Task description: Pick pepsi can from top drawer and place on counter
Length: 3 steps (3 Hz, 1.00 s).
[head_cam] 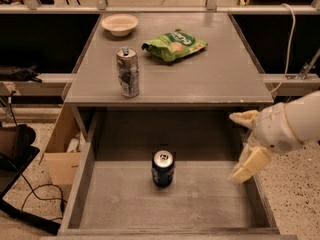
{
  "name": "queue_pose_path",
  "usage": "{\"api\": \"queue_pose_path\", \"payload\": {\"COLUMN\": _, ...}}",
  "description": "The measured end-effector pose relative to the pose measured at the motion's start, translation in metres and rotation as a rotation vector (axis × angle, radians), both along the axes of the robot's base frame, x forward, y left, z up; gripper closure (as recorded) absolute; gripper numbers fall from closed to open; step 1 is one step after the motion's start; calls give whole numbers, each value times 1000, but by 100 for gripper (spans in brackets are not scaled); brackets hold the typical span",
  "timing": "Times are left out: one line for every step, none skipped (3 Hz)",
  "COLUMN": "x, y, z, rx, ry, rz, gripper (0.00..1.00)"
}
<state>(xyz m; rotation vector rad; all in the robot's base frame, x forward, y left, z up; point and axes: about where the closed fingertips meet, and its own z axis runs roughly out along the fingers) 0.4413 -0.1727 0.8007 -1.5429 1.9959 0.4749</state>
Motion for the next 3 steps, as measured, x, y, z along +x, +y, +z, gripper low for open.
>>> {"api": "queue_pose_path", "payload": {"x": -5, "y": 31, "z": -41, "rx": 225, "ry": -44, "rz": 3, "gripper": 0}}
{"api": "queue_pose_path", "payload": {"x": -8, "y": 68, "z": -75, "rx": 444, "ry": -93, "rz": 11, "gripper": 0}}
{"api": "queue_pose_path", "payload": {"x": -8, "y": 87, "z": -89, "rx": 534, "ry": -109, "rz": 21, "gripper": 0}}
